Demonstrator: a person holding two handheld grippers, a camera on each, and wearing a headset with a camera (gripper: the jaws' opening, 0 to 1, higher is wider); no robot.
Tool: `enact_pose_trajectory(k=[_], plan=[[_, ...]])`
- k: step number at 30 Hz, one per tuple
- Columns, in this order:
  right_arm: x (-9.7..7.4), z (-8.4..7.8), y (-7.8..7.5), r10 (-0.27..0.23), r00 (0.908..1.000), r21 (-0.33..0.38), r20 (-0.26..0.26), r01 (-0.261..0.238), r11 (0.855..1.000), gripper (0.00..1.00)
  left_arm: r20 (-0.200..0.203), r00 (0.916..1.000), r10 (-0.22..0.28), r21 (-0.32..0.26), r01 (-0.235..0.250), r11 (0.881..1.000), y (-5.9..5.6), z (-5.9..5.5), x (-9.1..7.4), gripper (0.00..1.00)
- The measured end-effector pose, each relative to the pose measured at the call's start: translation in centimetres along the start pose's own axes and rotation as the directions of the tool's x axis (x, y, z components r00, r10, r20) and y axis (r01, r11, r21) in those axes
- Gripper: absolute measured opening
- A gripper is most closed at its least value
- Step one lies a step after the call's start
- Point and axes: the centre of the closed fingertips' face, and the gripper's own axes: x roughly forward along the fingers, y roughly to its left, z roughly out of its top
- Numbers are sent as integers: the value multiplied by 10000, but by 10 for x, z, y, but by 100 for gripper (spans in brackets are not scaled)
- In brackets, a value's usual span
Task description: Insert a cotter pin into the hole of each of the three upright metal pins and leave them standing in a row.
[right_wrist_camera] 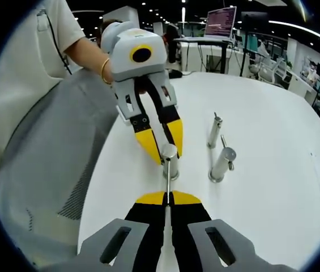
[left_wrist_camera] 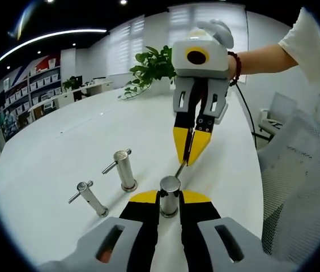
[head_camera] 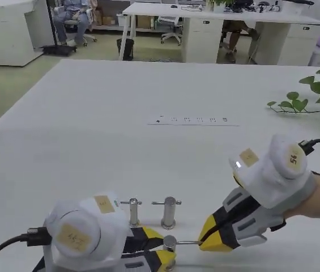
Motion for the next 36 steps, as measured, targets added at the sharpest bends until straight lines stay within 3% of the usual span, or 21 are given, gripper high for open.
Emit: enact_pose_trajectory(k=[10, 22, 36], plan=[[6, 6, 0, 38, 10000, -106, 71, -38, 9999, 3, 7, 10000, -50, -82, 50, 10000, 0, -1, 1, 12], [11, 13, -2, 15, 10000, -294, -6, -16, 9996, 3, 272, 9993, -258, -1020, 285, 9944, 2, -4, 3, 12], [17, 21, -1, 69, 9999, -601, -133, -76, 9982, 3, 323, 9984, -455, -1109, 488, 9926, 0, -3, 5, 12]])
